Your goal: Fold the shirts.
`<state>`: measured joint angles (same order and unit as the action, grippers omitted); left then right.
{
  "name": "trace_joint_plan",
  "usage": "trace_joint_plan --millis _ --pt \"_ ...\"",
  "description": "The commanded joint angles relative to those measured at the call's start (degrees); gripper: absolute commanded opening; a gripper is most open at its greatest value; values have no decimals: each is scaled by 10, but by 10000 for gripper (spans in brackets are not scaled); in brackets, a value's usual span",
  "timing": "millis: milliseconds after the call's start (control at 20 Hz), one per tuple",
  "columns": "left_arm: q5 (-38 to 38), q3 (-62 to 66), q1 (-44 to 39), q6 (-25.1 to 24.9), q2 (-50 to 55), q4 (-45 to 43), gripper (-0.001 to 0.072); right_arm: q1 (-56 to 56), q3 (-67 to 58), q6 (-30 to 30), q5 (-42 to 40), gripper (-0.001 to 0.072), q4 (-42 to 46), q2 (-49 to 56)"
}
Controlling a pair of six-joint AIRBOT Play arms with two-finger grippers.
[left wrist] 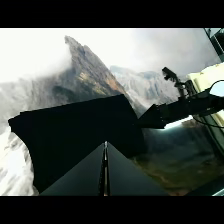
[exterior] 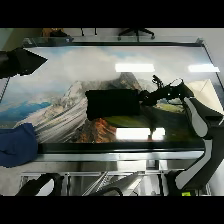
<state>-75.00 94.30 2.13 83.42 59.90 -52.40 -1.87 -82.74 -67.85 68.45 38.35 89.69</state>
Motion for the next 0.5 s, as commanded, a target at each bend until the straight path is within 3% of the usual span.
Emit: trace_joint_plan --millis 0,100,150,200,450 --pt "-1 0 0 0 0 0 15 43 3 21 -35 638 -51 34" --pt "-9 0 0 0 0 -1 15 56 2 28 -48 622 -54 35" --pt "-15 0 0 0 0 -1 15 59 0 44 -46 369 -71 34" --pt "-18 0 1 0 0 -2 15 58 -4 67 -36 23 -100 31" --pt "-31 0 0 0 0 -4 15 12 -88 94 -24 21 -221 -30"
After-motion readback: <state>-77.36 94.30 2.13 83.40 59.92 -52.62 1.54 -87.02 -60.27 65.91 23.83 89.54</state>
